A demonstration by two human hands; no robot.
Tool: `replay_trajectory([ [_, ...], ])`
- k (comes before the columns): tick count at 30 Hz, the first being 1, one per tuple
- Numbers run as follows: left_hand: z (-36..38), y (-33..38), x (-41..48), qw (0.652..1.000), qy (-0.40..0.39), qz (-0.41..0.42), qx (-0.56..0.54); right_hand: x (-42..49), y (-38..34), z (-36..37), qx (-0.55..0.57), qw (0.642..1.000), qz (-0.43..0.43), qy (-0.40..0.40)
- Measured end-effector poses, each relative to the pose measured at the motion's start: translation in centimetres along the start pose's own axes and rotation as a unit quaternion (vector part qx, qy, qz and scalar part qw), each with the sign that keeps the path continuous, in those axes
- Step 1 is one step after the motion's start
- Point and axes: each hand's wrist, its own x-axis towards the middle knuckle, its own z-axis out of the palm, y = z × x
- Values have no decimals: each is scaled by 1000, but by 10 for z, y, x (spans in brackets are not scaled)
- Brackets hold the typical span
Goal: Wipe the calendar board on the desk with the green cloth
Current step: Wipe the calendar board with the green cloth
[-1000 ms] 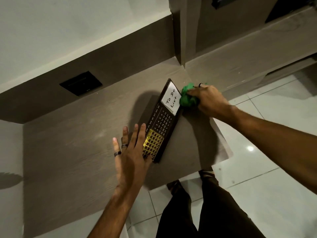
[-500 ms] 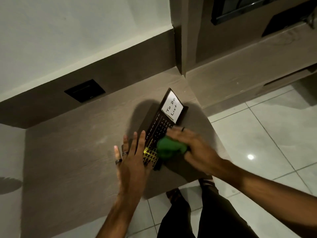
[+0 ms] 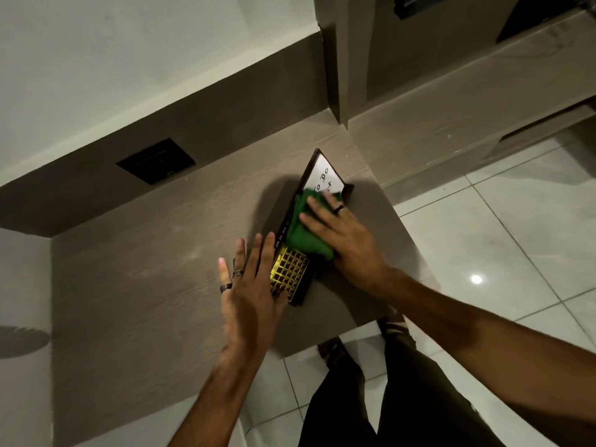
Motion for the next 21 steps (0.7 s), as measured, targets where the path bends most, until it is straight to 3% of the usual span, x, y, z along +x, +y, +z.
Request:
replay_trajectory([
  [3, -2, 4, -3, 999, 16, -5, -42, -22, -14, -3, 9, 998, 58, -15],
  [6, -1, 5, -4, 998, 22, -9, -61, -28, -43, 2, 44, 997, -24, -63],
  [8, 1, 3, -3, 999, 14, -5, -47, 0, -44, -4, 75, 996, -46, -20],
  [11, 1, 3, -3, 997, 26, 1, -71, 30, -21, -22, 75, 997, 11, 29],
  [14, -3, 8, -4, 995, 30, -19, -89, 15, -17, -19, 76, 995, 64, 28],
  [18, 5, 3, -5, 1000, -5, -13, -25, -31, -63, 18, 75, 992, -92, -33],
  [21, 8, 4, -6, 999, 23, -2, -26, -18, -50, 7, 45, 981, -179, -52],
])
